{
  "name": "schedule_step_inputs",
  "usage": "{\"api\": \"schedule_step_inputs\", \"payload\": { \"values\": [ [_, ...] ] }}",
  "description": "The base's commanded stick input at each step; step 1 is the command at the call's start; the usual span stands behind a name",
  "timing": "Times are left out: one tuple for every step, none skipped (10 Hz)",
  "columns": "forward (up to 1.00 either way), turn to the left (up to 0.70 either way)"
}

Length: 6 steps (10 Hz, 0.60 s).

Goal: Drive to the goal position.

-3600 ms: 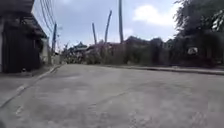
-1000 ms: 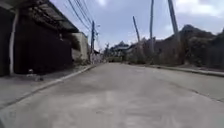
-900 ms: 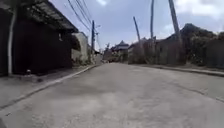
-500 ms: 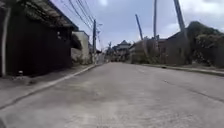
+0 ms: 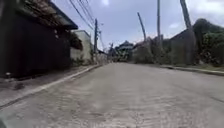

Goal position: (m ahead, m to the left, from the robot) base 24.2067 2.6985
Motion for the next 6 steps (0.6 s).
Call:
{"api": "schedule_step_inputs", "payload": {
  "values": [
    [1.0, 0.0],
    [1.0, 0.0],
    [1.0, -0.03],
    [1.0, 0.0],
    [1.0, 0.0],
    [1.0, 0.0]
  ]
}}
